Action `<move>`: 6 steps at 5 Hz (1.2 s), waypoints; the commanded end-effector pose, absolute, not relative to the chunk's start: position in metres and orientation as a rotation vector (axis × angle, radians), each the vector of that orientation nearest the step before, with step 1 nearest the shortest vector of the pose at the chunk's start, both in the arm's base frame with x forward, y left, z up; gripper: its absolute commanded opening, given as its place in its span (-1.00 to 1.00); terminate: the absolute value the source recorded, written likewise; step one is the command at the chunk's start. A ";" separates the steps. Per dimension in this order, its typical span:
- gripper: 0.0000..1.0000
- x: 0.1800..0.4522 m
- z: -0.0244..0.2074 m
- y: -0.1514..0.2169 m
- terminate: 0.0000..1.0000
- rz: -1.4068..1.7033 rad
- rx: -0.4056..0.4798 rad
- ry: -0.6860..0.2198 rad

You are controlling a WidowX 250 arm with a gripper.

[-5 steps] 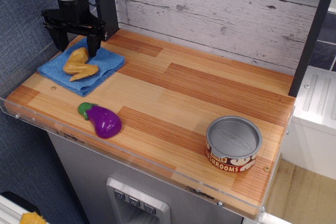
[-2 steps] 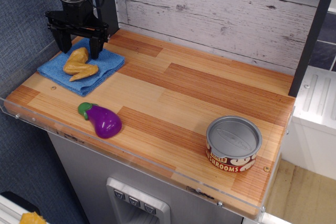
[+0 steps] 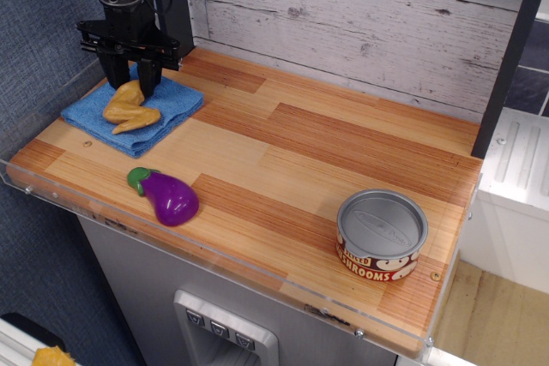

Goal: Move the chicken wing to the front left of the can.

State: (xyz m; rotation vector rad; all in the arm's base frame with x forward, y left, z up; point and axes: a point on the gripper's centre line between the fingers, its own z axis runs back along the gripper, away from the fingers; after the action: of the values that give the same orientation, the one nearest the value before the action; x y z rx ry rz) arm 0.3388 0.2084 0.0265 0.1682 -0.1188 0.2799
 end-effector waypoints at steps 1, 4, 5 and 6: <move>-1.00 0.332 0.060 0.215 -1.00 0.253 0.104 -0.142; -1.00 0.310 0.106 0.201 -1.00 0.360 0.233 -0.099; -1.00 0.308 0.109 0.178 -1.00 0.411 0.194 -0.114; -1.00 0.311 0.108 0.149 -1.00 0.448 0.144 -0.112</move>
State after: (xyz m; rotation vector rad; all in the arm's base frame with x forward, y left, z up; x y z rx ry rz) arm 0.3091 0.1437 0.0836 0.1341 -0.0442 0.4478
